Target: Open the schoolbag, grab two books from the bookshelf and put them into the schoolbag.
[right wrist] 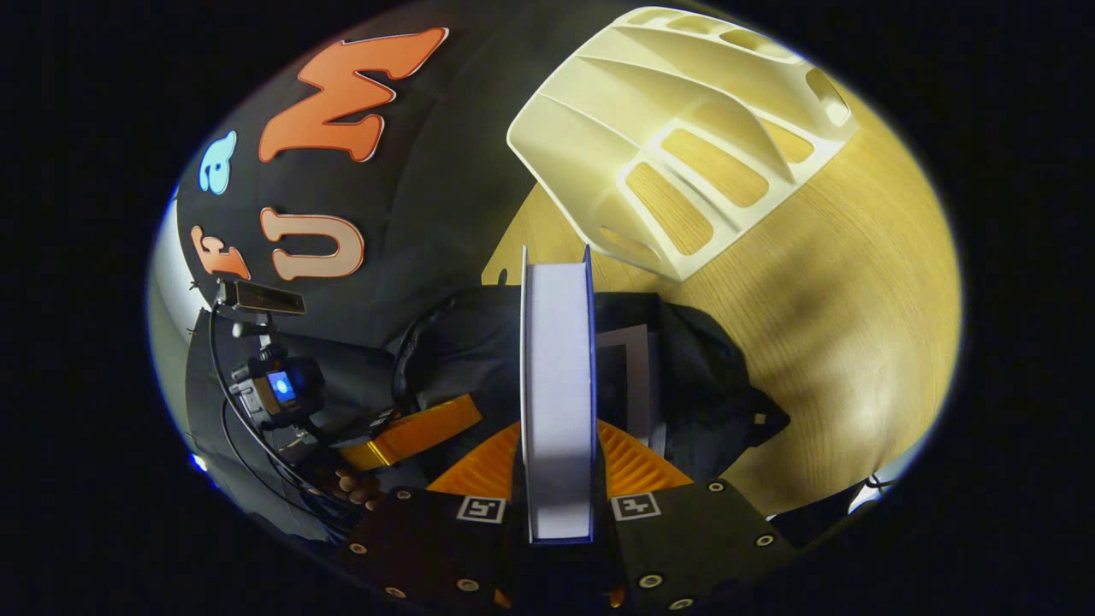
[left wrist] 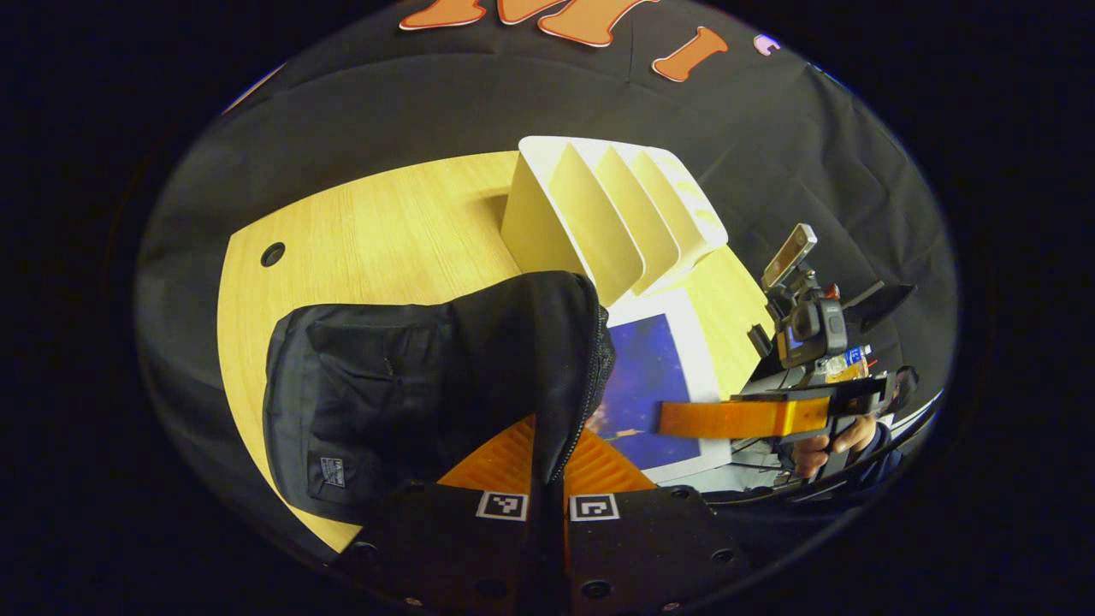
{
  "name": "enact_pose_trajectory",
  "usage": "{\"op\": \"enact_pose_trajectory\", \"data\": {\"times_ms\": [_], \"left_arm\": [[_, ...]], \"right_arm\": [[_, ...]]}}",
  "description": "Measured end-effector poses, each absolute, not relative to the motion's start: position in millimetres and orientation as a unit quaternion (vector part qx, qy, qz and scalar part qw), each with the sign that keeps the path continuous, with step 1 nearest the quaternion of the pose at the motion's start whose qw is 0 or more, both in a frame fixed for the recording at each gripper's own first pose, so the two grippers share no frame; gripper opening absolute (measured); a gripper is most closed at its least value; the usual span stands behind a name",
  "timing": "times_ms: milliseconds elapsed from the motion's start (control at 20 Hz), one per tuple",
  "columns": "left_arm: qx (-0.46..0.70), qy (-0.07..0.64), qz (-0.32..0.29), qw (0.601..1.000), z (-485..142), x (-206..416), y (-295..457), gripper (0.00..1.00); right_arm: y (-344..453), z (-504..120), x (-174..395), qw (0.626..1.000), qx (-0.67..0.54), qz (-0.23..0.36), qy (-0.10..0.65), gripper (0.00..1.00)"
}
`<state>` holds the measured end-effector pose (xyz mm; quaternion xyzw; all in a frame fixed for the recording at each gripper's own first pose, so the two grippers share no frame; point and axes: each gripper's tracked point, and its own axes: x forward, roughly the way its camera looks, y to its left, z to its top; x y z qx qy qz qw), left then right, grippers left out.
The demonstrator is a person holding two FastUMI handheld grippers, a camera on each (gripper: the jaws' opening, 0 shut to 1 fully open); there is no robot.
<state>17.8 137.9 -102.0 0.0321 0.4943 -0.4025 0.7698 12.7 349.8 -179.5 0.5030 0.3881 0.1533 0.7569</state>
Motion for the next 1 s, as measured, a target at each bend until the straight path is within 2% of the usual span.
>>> {"op": "enact_pose_trajectory", "data": {"times_ms": [750, 950, 1000], "left_arm": [[0.039, 0.485, -0.414, 0.769, -90.1, 6.9, 121.7, 0.04], [0.029, 0.485, -0.407, 0.774, -86.6, 12.0, 126.8, 0.04], [0.024, 0.487, -0.405, 0.774, -87.7, 13.8, 128.6, 0.04]], "right_arm": [[443.4, -214.1, 68.0, 0.737, 0.518, 0.211, 0.379, 0.31], [457.8, -222.3, 76.6, 0.726, 0.517, 0.216, 0.399, 0.32], [456.4, -228.0, 76.4, 0.733, 0.504, 0.204, 0.408, 0.35]]}}
